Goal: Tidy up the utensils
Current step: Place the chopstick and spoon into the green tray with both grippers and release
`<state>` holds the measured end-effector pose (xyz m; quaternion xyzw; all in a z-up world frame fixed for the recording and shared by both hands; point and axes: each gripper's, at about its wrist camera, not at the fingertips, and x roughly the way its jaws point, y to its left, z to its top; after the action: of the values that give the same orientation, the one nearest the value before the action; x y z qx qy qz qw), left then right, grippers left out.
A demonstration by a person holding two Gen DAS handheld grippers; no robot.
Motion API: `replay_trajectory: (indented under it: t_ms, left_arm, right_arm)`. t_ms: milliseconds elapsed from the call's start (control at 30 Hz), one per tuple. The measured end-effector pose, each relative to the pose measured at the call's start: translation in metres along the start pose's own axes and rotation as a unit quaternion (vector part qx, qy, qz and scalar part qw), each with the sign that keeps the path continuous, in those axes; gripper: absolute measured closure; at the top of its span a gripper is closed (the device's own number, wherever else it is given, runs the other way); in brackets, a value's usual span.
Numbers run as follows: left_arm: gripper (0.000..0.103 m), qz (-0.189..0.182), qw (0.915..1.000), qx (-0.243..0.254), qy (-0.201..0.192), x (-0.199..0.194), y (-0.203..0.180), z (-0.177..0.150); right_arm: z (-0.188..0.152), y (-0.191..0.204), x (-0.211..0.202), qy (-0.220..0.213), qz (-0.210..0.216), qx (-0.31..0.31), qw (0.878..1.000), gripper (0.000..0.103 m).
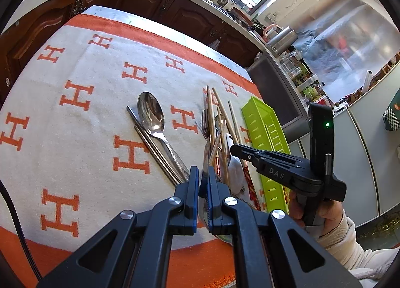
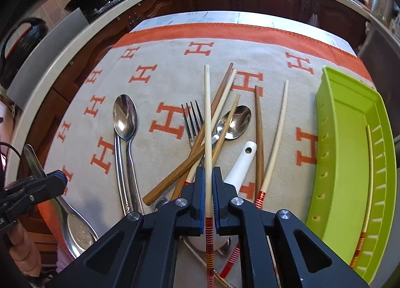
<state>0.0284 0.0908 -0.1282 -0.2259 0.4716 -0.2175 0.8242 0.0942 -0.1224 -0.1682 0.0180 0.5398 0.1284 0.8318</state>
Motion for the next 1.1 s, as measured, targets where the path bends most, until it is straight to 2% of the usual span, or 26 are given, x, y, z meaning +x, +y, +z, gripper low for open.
replay_trajectory:
  t_ms: [200, 333, 567, 700, 800, 967, 1100]
  left_arm:
    - [0.1, -0.004, 0.9998, 0.021, 0.002, 0.001, -0.02, 0.003]
    - [0.1, -0.011, 0.999, 0.044, 0.005, 0.003, -0.04, 0.005]
    - [0.1, -0.035, 0.9956, 0.086, 0.017, 0.015, -0.082, 0.014]
    - [0.1, -0.054, 0.9916, 0.115, 0.024, 0.023, -0.115, 0.019]
    - [0.1, -0.07, 0.9871, 0.141, 0.03, 0.03, -0.142, 0.022]
    - [0.1, -0.095, 0.9778, 0.181, 0.046, 0.048, -0.183, 0.024]
    - [0.1, -0.102, 0.973, 0.197, 0.065, 0.068, -0.205, 0.028]
  right_arm:
    - [-0.007, -0.021, -0.035, -0.026, 0.034, 0.052, 0.998, 0.098]
    - [-0.015, -0.04, -0.064, -0.046, 0.033, 0.08, 0.995, 0.098]
    - [-0.035, -0.09, -0.104, -0.064, -0.005, 0.12, 0.991, 0.098]
    - [-0.05, -0.124, -0.115, -0.068, -0.072, 0.134, 0.986, 0.098]
    - [-0.058, -0.148, -0.113, -0.059, -0.108, 0.146, 0.982, 0.098]
    - [-0.065, -0.185, -0.106, -0.043, -0.126, 0.162, 0.978, 0.098]
    - [-0.062, -0.198, -0.096, -0.04, -0.114, 0.161, 0.98, 0.098]
